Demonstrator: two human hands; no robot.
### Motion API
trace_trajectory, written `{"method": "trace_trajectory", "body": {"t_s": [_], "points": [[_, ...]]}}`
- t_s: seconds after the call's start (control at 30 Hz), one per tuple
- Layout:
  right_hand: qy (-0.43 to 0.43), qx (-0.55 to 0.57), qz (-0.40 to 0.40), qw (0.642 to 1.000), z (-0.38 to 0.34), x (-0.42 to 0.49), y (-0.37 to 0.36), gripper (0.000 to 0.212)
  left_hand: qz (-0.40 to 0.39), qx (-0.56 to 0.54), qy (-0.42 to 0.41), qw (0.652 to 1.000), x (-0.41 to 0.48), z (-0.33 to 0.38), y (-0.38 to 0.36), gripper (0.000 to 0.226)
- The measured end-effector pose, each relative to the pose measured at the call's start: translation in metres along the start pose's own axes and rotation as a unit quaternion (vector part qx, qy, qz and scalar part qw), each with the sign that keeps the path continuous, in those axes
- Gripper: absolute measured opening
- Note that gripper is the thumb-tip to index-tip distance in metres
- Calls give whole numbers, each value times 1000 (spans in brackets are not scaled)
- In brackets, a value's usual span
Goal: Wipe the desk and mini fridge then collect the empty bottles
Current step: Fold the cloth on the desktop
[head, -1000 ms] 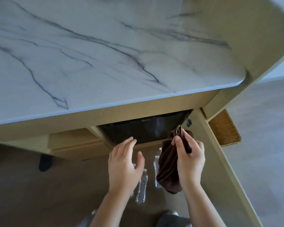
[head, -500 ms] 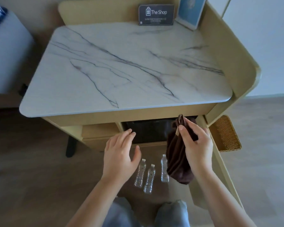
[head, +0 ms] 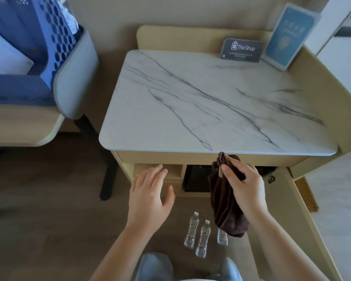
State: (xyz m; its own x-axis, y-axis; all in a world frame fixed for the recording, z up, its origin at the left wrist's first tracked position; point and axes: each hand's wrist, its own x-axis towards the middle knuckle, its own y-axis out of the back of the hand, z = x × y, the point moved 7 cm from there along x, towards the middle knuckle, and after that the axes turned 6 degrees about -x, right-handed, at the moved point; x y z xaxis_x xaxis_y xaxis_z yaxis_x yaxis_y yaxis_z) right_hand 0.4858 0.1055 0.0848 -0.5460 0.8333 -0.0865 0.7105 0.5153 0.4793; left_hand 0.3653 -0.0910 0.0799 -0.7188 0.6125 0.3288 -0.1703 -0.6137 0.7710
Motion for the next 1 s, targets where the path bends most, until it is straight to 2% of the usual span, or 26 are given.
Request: {"method": "trace_trajectory", "body": {"t_s": [0.47, 0.67, 1.0], "points": [[85, -24, -79, 993, -67, 40, -76, 22, -3, -39, 20, 999, 36, -59, 17, 41], [111, -20, -81, 990, -88, 101, -92, 24, -3, -48, -6, 999, 100, -71, 9, 40], [171, -36, -90, 980, -138, 232, -118, 26, 0, 3, -56, 998, 246, -90, -2, 40]]}}
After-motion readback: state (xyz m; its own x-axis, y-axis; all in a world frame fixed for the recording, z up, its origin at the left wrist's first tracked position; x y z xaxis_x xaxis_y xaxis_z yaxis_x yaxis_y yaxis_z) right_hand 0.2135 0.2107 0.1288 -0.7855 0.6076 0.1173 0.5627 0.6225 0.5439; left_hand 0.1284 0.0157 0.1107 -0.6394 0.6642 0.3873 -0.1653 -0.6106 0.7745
